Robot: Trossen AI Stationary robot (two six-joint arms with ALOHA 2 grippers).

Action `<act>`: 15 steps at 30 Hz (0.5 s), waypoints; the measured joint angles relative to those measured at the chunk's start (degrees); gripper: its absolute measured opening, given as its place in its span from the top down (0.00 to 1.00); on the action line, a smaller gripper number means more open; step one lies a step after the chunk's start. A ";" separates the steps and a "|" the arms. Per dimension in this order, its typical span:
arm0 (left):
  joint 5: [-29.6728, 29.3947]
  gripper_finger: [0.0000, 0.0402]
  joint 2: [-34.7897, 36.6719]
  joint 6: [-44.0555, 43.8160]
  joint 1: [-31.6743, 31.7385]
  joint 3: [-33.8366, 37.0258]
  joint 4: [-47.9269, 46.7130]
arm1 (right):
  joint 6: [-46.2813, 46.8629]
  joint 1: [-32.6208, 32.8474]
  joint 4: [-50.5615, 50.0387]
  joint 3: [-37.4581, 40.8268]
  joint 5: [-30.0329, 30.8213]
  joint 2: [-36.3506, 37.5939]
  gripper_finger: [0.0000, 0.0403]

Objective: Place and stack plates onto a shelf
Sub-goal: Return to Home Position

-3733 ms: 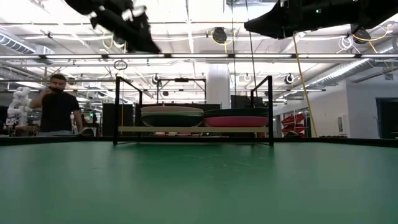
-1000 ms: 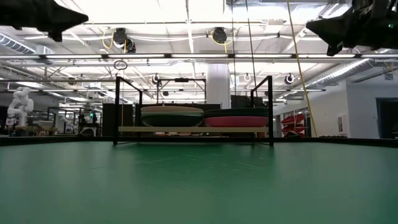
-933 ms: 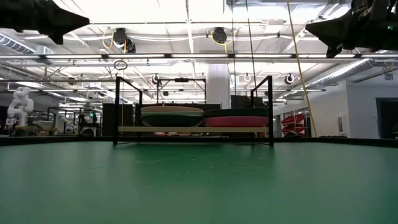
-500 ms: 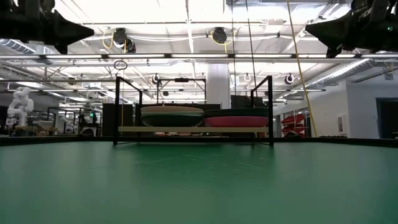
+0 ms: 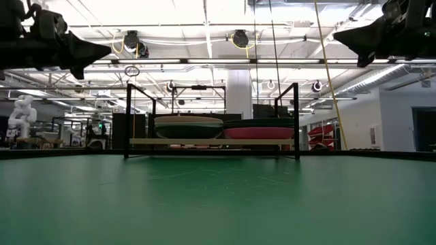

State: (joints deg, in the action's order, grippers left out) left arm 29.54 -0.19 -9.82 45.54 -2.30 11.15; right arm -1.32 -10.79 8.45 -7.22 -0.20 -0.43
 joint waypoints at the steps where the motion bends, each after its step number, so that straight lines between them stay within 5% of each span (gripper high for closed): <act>1: 0.01 0.98 0.00 -0.45 0.00 0.10 -0.03 | -0.02 0.00 -0.06 0.00 0.15 0.00 1.00; 15: -2.07 0.98 0.00 -0.98 -11.13 0.12 2.80 | -1.11 0.11 -0.15 0.00 1.55 -0.01 1.00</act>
State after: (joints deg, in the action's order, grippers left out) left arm 27.47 -0.19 -10.80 34.41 -2.17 13.95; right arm -2.44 -10.67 8.30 -7.22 1.35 -0.43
